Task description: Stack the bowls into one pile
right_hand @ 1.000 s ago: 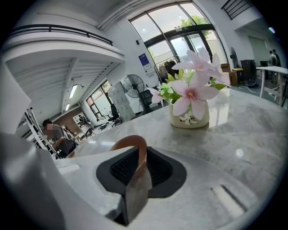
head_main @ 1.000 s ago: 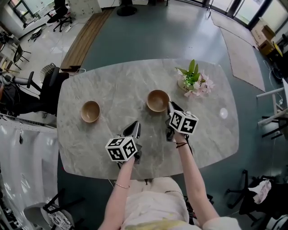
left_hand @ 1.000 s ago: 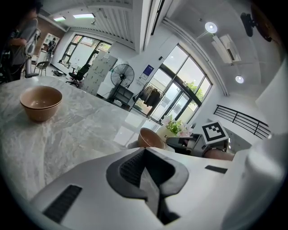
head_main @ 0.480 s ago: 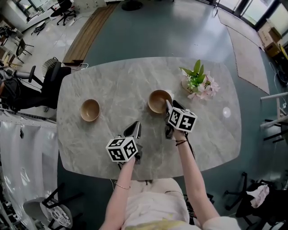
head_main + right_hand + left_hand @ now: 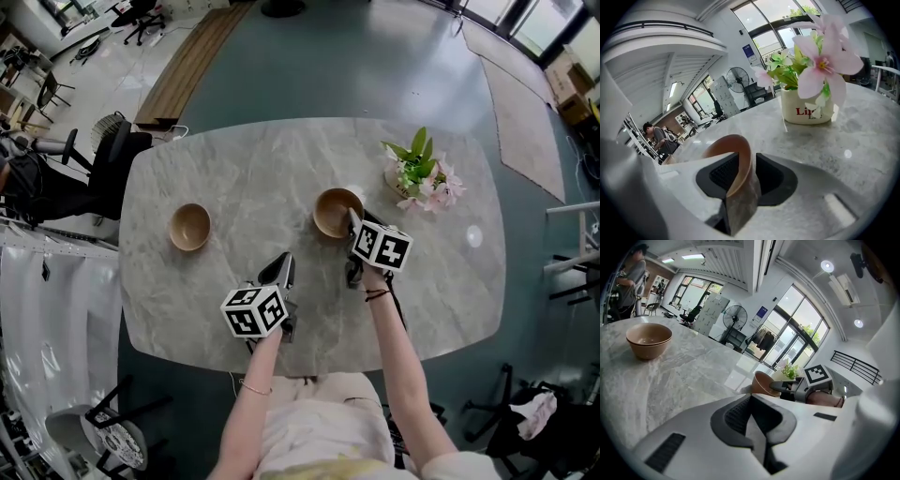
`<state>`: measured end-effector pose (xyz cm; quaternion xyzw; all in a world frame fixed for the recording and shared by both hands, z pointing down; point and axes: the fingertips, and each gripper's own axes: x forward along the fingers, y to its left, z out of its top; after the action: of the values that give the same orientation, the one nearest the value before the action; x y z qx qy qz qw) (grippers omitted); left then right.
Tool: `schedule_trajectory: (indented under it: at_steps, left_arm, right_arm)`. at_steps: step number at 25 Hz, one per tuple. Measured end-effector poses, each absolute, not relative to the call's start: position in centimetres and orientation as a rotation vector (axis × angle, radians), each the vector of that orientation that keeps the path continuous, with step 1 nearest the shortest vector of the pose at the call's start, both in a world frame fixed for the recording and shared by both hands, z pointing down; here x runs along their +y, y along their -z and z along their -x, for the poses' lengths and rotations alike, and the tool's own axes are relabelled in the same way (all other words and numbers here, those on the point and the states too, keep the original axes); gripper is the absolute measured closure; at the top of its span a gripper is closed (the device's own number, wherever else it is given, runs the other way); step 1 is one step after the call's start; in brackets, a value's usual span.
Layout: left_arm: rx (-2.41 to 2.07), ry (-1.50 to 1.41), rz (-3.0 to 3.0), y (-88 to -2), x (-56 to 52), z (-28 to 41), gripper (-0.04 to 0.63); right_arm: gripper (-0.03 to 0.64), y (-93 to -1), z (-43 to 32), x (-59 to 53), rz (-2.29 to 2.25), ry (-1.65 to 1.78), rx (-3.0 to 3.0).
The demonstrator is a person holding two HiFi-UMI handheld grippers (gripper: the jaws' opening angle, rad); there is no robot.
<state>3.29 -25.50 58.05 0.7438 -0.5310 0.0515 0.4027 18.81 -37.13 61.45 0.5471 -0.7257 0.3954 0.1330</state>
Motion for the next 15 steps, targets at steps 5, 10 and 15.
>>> schedule_trajectory:
  at_steps: [5,10,15]
  left_arm:
    - [-1.36,-0.117,-1.877,-57.7,-25.2,-2.6,0.595]
    - [-1.394,-0.104,-1.874,-57.0,-24.8,-1.4,0.595]
    - [-1.423,-0.077,-1.863,-56.4,-24.0,0.0,0.595]
  right_arm:
    - [0.588,-61.4,-19.1,-37.0,-1.612,-1.109,-2.07]
    - [0.589,-60.9,-18.8,-36.6,-1.614,-1.119,-2.075]
    - [0.589,-60.0,-17.6,-36.0,-1.596,-1.119,-2.097]
